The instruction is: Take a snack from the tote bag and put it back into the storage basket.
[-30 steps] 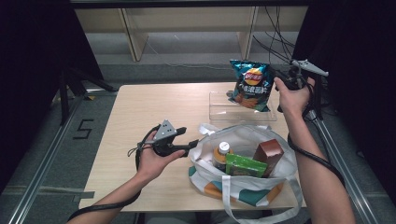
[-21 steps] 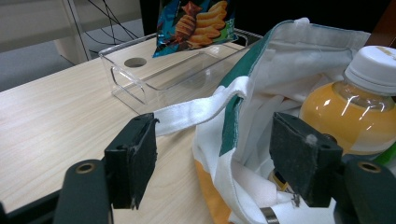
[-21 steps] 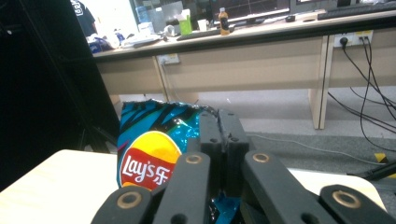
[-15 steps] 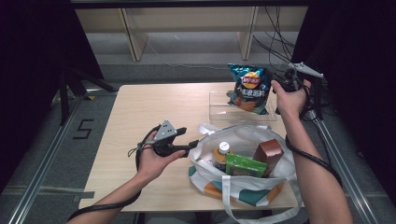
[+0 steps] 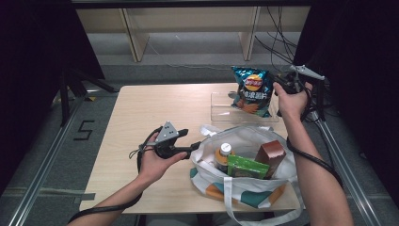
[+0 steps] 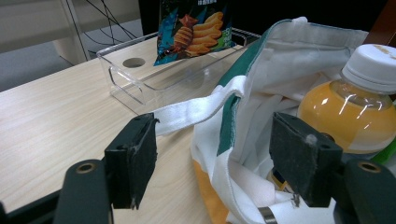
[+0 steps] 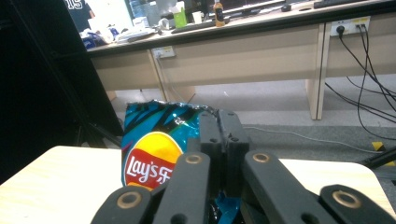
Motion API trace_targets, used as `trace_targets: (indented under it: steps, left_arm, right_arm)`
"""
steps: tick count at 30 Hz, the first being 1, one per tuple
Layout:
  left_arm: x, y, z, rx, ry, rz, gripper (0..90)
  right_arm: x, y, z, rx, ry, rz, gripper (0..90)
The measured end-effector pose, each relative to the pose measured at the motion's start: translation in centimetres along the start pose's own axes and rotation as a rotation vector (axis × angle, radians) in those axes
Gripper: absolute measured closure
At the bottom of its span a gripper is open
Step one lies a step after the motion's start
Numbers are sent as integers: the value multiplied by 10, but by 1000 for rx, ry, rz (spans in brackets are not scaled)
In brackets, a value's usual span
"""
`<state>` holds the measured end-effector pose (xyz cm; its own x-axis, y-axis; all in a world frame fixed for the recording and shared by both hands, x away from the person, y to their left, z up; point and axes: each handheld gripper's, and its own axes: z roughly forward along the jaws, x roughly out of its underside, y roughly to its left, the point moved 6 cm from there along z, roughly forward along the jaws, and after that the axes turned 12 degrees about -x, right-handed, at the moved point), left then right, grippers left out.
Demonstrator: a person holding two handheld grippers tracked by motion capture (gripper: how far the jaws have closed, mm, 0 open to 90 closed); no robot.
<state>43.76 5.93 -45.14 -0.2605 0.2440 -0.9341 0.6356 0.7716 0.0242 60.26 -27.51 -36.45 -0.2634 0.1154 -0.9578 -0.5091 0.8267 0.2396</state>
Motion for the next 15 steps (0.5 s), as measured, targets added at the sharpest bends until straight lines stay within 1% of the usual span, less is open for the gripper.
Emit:
trace_targets:
  steps: [1,2,3,4,5,6,12,13,14,15]
  left_arm:
    - [0,0,0,0,0,0,316]
    - [0,0,0,0,-1,-1,316]
    - [0,0,0,-1,-1,-2,316]
    - [0,0,0,-1,-2,-2,316]
    - [0,0,-1,-8,1,-1,316]
    - [0,0,-1,-8,1,-1,317]
    - [0,0,-1,-7,3,-2,316]
    - [0,0,0,1,0,-2,316]
    - [0,0,0,0,0,-1,316]
    - [0,0,0,-1,2,0,316]
  right_arm:
    - [0,1,0,3,0,16,900]
    - [0,0,0,4,-1,16,900]
    - [0,-1,0,3,3,1,900]
    - [1,-1,-1,10,17,1,900]
    - [1,0,-1,12,13,23,900]
    - [1,0,-1,13,16,29,900]
    - [1,0,-1,7,17,25,900]
    - [1,-1,0,14,13,25,900]
    - [1,-1,0,14,13,25,900]
    - [1,-2,1,5,11,7,900]
